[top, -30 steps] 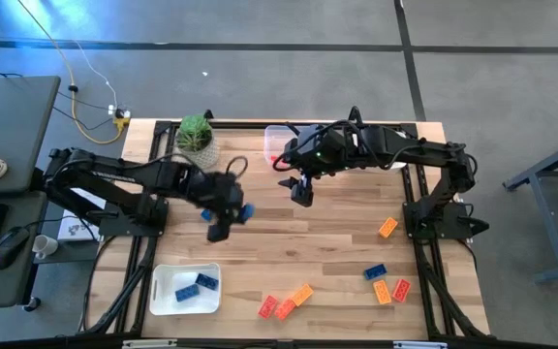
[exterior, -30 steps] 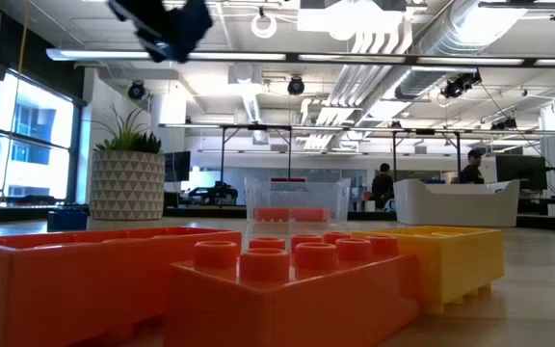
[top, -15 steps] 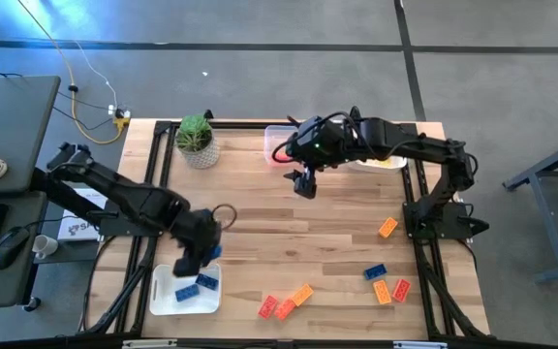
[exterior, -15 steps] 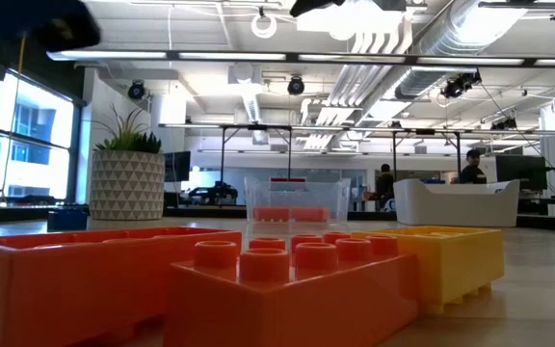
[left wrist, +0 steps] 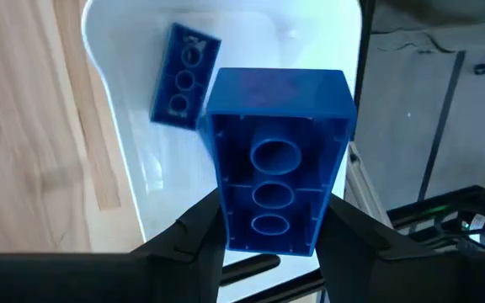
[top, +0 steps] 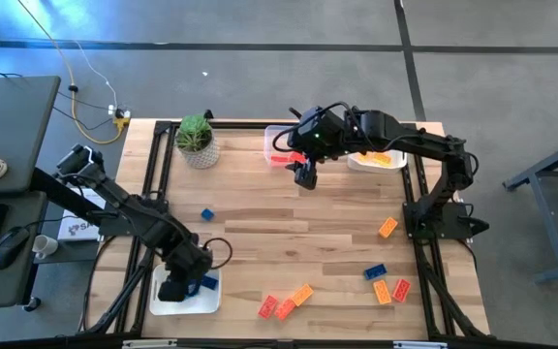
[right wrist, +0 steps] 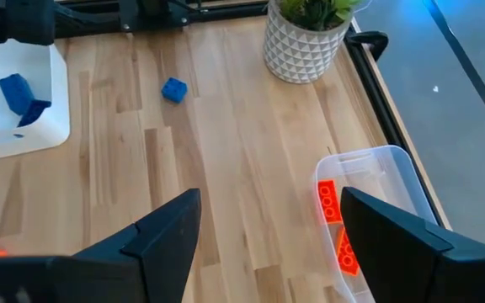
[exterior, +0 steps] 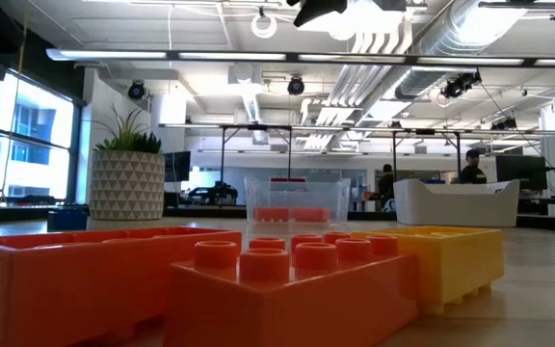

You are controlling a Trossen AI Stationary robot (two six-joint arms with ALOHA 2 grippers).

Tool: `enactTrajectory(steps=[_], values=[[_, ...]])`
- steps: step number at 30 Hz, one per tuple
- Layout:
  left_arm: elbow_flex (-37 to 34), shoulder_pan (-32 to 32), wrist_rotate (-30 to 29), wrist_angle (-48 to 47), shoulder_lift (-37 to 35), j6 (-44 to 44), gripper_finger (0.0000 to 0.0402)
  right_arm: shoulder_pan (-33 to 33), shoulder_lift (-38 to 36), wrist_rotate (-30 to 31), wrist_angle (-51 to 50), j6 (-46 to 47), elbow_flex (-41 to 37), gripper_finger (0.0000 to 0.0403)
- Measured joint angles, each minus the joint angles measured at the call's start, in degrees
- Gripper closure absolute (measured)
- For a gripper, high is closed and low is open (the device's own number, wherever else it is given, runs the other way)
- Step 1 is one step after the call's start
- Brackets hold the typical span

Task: Sort & place blocks by color
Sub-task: Put the blue game piece into the bottom white bin, then put the yellow game piece into the top white bin

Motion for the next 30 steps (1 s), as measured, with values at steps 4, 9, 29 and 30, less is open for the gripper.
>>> enactTrajectory(steps=[4,9,29,30], values=[[0.0,0.06,0.05,-0.74,0.51,-0.85,0.0247,-0.27,0.0,0.0,-0.86,0.0,0.0,0.013],[0.0,0.15,0.05,-0.68,0.41,-1.43,0.021,-0.48,0.0,0.02,-4.2,0.2,0.0,0.013],[0.59,8.69,-5.93,-0.83,-5.33,2.91,0.0181,-0.16,0.0,2.03,-18.32,5.8,0.0,0.013],[0.59,9.66,-7.19,-0.99,-5.98,3.42,0.0181,-0.03,0.0,2.34,-19.03,6.28,0.0,0.013]])
